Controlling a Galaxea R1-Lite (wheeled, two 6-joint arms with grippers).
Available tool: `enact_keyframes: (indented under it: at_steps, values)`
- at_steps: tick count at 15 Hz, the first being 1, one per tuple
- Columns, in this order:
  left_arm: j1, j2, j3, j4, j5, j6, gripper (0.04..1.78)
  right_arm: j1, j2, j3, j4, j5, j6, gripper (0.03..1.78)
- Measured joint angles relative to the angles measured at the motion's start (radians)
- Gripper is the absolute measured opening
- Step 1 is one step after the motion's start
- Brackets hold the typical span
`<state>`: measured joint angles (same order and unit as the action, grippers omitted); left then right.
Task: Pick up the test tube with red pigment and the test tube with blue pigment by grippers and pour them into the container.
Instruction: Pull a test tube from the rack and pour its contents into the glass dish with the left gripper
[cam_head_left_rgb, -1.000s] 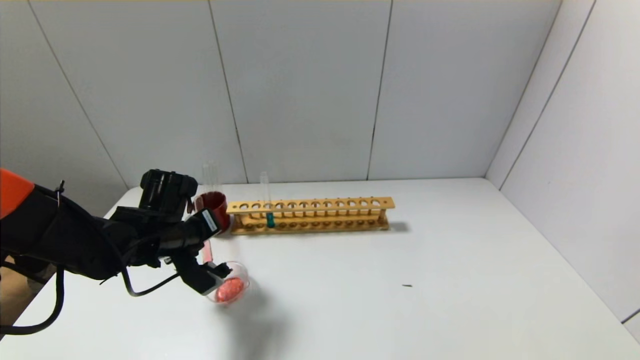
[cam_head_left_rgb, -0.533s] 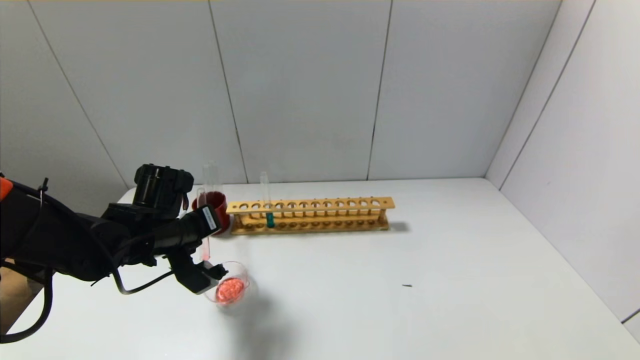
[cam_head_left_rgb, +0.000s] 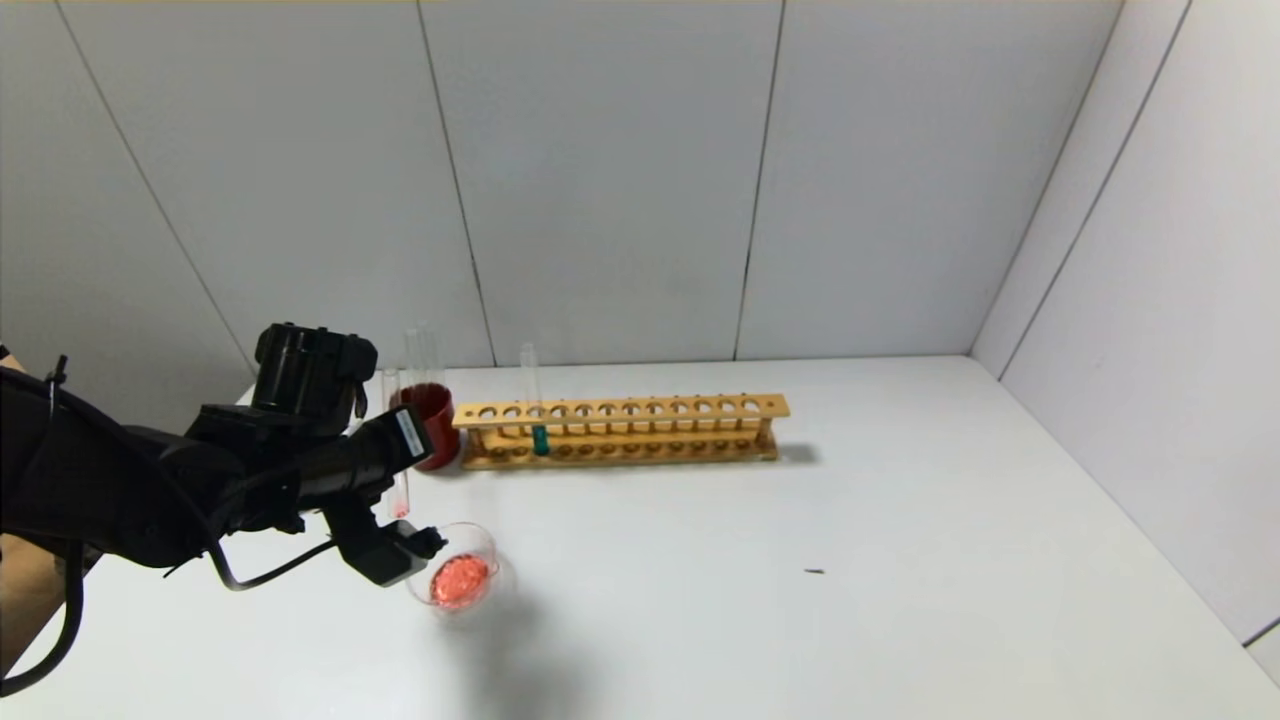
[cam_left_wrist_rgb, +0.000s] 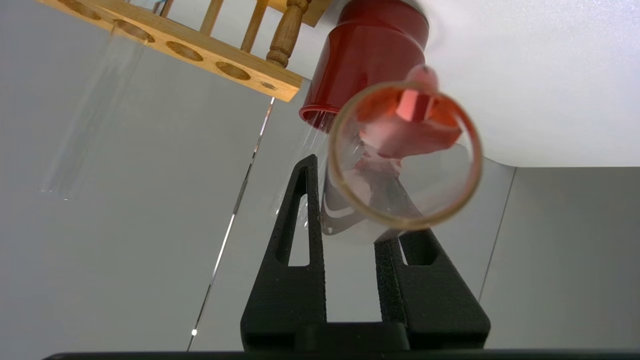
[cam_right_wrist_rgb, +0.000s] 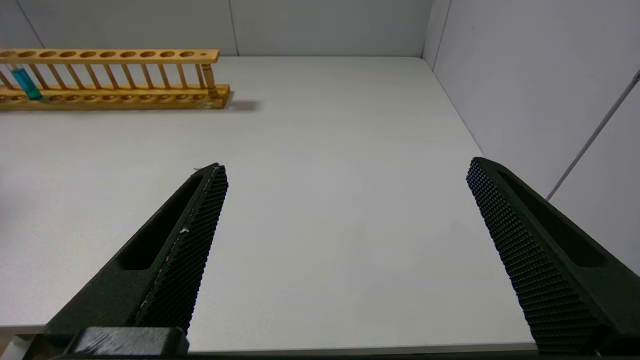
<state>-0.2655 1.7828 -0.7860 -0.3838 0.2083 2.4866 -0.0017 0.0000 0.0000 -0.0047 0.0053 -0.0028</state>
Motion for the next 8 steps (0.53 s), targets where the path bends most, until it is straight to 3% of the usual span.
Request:
enact_keyframes:
  at_steps: [8]
  values:
    - [0.001, -0.013, -0.008, -0.002, -0.011, -0.05, 0.33, 0.0, 0.0, 0.0, 0.0, 0.0, 0.0, 1.75]
